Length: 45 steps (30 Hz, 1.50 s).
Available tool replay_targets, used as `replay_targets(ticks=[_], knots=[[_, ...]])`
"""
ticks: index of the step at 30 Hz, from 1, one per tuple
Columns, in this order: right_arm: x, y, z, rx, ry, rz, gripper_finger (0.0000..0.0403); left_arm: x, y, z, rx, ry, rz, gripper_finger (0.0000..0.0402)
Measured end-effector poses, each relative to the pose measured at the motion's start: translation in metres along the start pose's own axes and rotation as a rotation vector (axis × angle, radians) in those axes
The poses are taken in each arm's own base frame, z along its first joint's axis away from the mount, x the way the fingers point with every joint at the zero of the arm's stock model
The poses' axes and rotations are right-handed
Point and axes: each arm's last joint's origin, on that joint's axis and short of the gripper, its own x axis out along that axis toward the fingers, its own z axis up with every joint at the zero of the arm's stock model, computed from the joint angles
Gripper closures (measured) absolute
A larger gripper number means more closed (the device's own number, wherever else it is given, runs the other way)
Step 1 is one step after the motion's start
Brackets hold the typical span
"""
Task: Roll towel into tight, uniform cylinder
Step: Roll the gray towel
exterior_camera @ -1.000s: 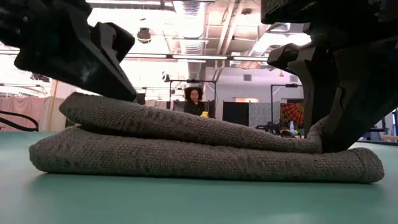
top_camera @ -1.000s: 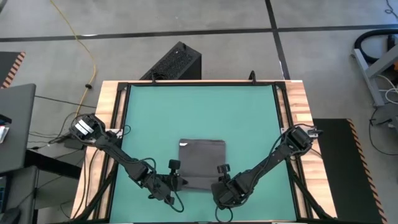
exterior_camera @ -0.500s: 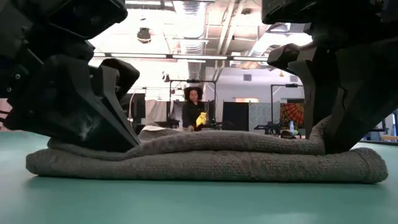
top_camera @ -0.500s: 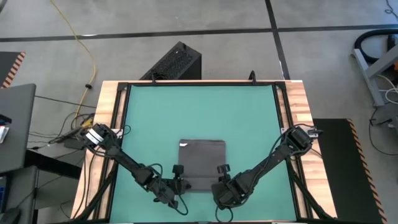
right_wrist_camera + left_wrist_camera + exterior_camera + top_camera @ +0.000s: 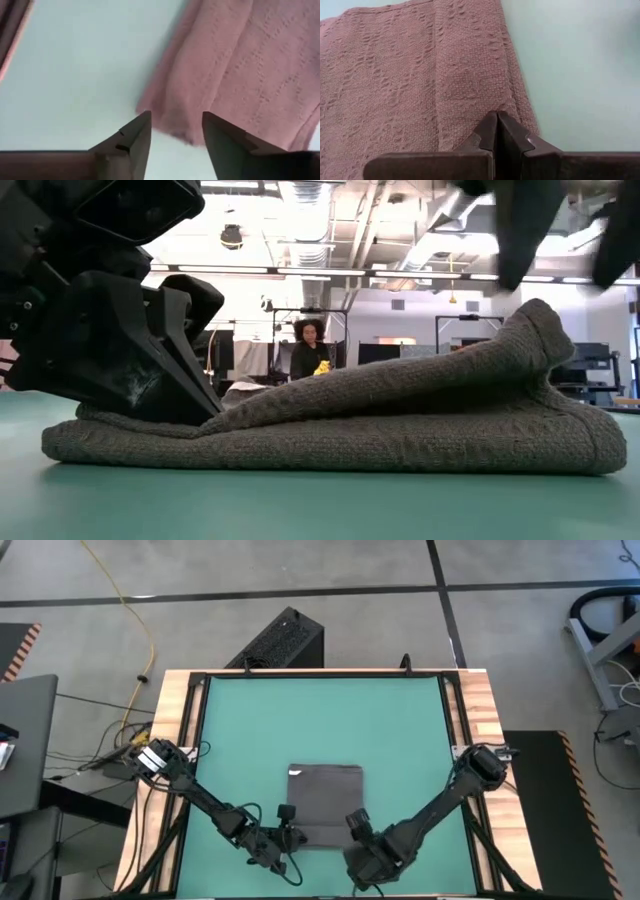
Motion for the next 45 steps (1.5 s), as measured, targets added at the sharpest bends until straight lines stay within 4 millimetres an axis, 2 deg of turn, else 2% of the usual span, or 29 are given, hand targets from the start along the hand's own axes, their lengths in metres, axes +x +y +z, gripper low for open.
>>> replay_targets(ticks=[4,7,9,12,14,18,20,25,30,40,45], knots=[[-0.009,0.021,-0.004,-0.151,-0.006,-0.031,0.0173,0.0,0.0,0.0,0.006,0.005,0.001,0.04],[-0.013,0.031,-0.009,-0.24,-0.02,-0.187,0.0175,0.0,0.0,-0.001,0.006,0.012,0.005,0.04],[-0.015,0.033,-0.011,-0.261,-0.026,-0.301,0.019,0.0,0.001,-0.001,0.002,0.012,0.007,0.04],[-0.018,0.034,-0.01,-0.263,-0.067,-0.442,0.0232,0.0,0.001,-0.001,0.002,0.012,0.008,0.04],[-0.015,0.035,-0.008,-0.25,-0.096,-0.472,0.0271,0.0,0.001,-0.001,-0.002,0.012,0.008,0.04],[0.004,0.04,-0.016,-0.24,-0.104,-0.495,0.036,0.0,0.001,-0.001,-0.009,0.011,0.01,0.04],[0.017,0.042,-0.02,-0.232,-0.126,-0.526,0.0388,0.0,0.001,-0.001,-0.009,0.011,0.013,0.04],[0.043,0.043,-0.028,-0.229,-0.181,-0.614,0.0382,0.0,0.001,-0.001,-0.009,0.01,0.019,0.04],[0.066,0.04,-0.037,-0.207,-0.205,-0.57,0.0395,0.0,0.001,-0.001,-0.009,0.012,0.011,0.04],[0.088,0.054,-0.059,-0.178,-0.281,-0.475,0.0393,0.002,0.004,-0.001,-0.017,0.023,0.009,0.04],[0.09,0.056,-0.061,-0.16,-0.3,-0.418,0.0393,0.002,0.005,-0.001,-0.012,0.025,0.008,0.04]])
